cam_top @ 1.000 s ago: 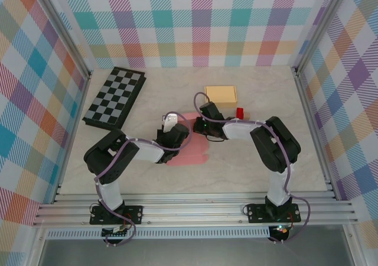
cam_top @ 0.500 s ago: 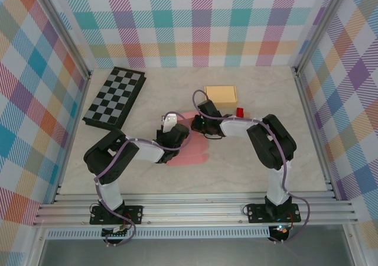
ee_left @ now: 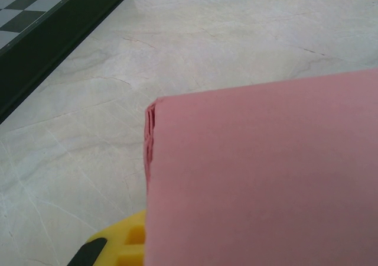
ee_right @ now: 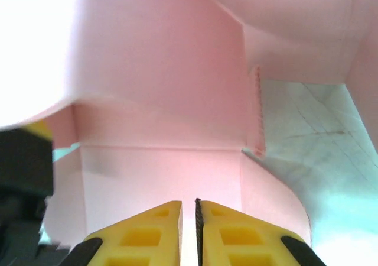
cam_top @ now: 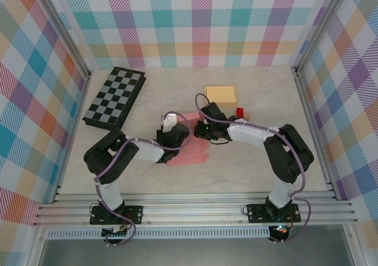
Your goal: Fold the paper box
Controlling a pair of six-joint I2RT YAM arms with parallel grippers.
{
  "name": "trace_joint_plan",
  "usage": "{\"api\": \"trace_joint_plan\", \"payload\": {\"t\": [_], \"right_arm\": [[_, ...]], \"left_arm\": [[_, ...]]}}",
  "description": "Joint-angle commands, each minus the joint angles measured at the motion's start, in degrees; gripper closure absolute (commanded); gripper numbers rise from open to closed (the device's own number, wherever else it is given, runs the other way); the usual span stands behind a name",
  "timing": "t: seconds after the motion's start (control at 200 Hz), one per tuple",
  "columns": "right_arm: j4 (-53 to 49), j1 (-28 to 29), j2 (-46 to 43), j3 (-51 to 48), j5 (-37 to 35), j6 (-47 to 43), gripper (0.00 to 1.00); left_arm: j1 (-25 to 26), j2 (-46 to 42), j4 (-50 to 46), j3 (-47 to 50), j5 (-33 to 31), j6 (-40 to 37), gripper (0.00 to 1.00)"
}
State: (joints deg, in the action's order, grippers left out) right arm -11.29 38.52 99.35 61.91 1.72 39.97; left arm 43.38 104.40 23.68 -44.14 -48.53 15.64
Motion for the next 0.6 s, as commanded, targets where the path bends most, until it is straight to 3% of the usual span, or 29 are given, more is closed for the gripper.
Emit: {"api": "trace_joint_plan", "payload": {"t": [0.0, 0.11, 0.245, 0.395, 0.46, 0.6], "right_arm": [[-4.75, -0.24, -5.37, 0.53, -2.96, -6.51, 0.81], [-9.22, -1.62, -9.01, 1.55, -6.35, -12.81, 0.72], [-9.94, -7.44, -13.39, 1.38, -3.91, -24.83, 0.63], [-12.06, -13.21, -14.16, 3.45, 0.71, -57.21, 0.52], [-11.66, -16.49, -14.83, 2.41, 7.09, -69.53, 0.47], [-9.82, -22.04, -12.92, 2.01, 16.24, -84.47, 0.44]], "left_arm": [[0.70, 1.33, -6.45, 0.37, 2.22, -0.87, 0.96], [0.70, 1.05, -6.54, 0.42, 2.33, -0.92, 0.96], [0.70, 0.83, -6.46, 0.61, 2.43, -0.96, 0.96], [0.73, 0.63, -6.79, 0.55, 2.65, -1.16, 0.96], [0.73, 0.32, -6.82, 0.73, 2.72, -1.12, 0.96], [0.73, -0.05, -6.81, 0.91, 2.84, -1.05, 0.96]]}}
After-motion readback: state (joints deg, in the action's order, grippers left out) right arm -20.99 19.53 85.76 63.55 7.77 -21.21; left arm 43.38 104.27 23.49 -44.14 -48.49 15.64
